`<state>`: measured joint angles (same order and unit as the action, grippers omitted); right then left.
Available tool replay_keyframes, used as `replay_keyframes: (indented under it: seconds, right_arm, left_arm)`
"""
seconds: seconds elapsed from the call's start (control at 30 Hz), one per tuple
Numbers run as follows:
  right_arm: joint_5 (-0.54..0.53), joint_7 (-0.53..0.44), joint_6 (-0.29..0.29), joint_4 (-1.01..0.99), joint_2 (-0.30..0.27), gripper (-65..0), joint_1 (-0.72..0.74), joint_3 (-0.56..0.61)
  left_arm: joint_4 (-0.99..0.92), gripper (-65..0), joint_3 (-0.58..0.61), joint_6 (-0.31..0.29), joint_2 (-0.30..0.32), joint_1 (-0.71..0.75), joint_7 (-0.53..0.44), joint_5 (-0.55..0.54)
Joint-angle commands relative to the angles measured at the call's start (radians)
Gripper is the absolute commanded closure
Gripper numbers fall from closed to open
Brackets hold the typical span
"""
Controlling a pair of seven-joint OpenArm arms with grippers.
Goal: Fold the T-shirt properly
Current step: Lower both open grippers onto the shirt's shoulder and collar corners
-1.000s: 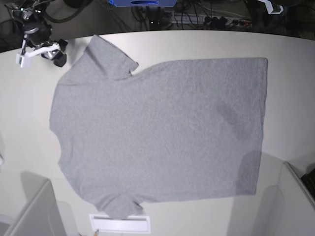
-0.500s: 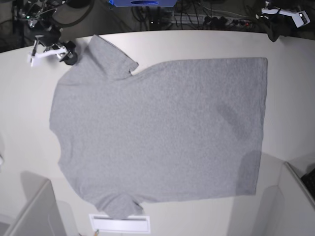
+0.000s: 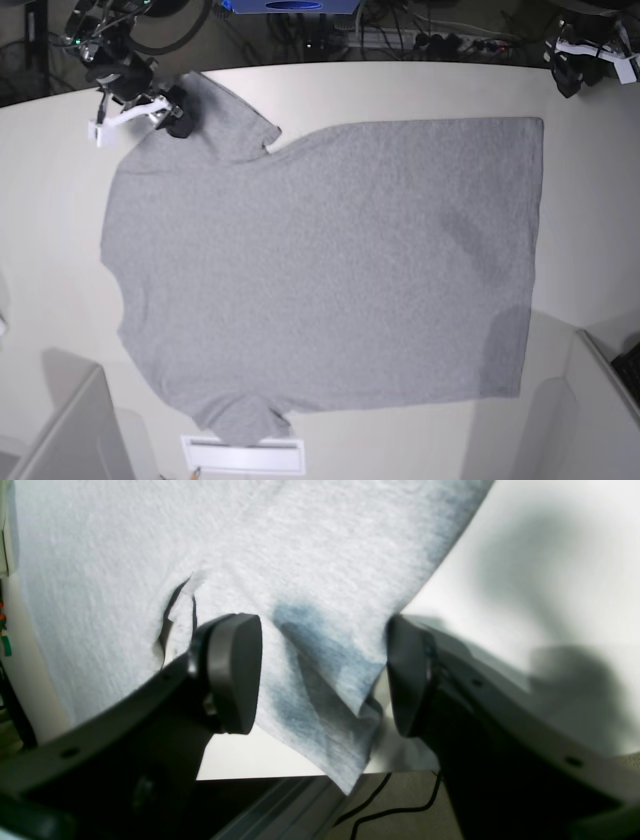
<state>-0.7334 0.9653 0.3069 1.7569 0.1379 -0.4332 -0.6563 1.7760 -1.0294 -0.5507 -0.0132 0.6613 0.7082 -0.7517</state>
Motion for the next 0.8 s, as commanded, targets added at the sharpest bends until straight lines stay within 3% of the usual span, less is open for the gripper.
replay_keyframes:
  seconds: [0.0,0.13,0.2,0.4,0.77]
  right_arm:
    - [0.015,0.02,-0.001,-0.01,0.001,-36.2,-0.006,0.0]
    - [0.015,0.022,-0.001,-0.071,-0.002,-35.9,0.023,0.0]
    - [0.015,0.022,0.002,-0.104,-0.002,-31.7,0.038,0.0]
    - [0.015,0.022,0.004,-0.131,-0.002,0.0,0.056,0.0]
    - [0.015,0.022,0.004,-0.128,-0.004,0.0,0.058,-0.006]
  left_arm:
    - [0.002,-33.4,-0.009,-0.007,0.012,0.004,-0.011,-0.013]
    - [-0.04,-33.2,-0.009,-0.007,0.011,-0.042,-0.009,-0.013]
    - [-0.058,-33.1,-0.009,-0.006,0.012,-0.067,-0.008,-0.013]
    - [-0.103,-33.1,0.083,-0.004,0.032,-0.122,-0.008,0.08]
    - [-0.262,-32.9,0.119,-0.004,0.032,-0.248,0.001,0.126]
